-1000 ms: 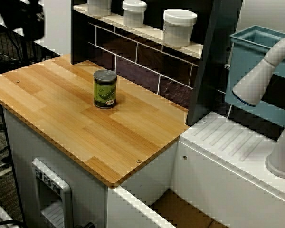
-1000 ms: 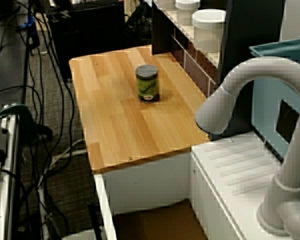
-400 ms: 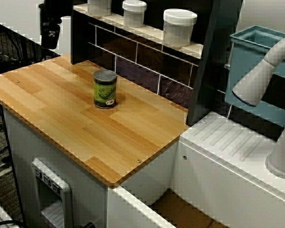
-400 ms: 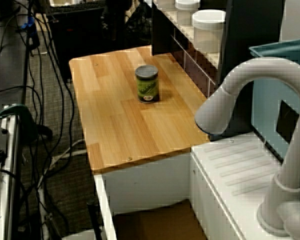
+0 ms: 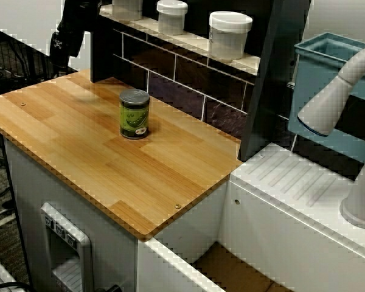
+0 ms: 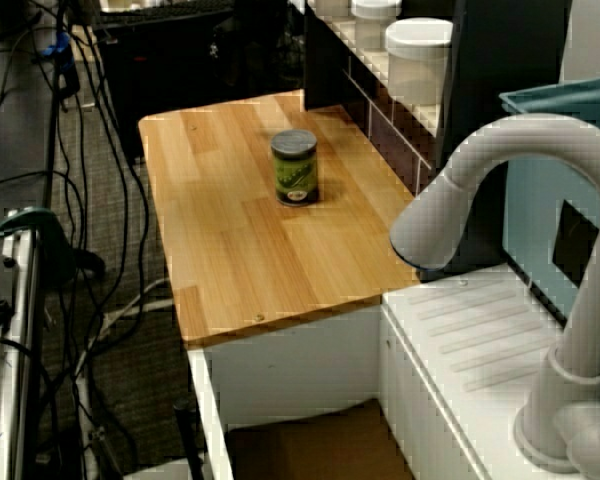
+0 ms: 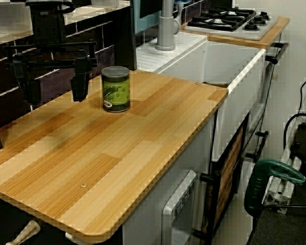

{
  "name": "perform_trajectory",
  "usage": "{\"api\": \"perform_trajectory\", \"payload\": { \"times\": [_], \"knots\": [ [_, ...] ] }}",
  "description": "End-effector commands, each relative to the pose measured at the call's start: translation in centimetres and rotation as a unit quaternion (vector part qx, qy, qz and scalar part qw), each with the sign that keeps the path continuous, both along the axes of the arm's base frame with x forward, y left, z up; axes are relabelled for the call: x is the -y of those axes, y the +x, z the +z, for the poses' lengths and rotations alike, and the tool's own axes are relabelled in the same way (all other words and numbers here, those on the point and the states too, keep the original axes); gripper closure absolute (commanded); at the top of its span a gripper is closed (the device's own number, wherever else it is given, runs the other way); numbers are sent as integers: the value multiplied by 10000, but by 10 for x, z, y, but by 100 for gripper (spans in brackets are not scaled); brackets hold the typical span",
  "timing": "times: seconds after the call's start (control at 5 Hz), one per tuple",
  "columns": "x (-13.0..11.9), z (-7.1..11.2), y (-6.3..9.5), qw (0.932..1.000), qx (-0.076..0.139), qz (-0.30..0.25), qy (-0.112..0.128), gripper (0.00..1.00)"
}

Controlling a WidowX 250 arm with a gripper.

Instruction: Push into sink

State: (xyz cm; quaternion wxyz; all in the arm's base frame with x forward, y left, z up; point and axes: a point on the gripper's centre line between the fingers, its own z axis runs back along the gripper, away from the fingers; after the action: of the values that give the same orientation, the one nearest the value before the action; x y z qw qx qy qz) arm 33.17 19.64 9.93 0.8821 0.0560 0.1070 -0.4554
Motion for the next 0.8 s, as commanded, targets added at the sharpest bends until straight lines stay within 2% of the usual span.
{"api": "perform_trajectory", "payload": {
  "times": [0.0, 0.2, 0.4, 0.6],
  "knots": [
    [34, -4, -6, 9996, 52, -288, 62, 0],
    [59, -16, -4, 9997, 28, -188, -149, 0],
    [69, -21, 2, 9997, 86, -44, -226, 0],
    [76, -21, 11, 9990, 45, -12, -449, 0]
  ]
}}
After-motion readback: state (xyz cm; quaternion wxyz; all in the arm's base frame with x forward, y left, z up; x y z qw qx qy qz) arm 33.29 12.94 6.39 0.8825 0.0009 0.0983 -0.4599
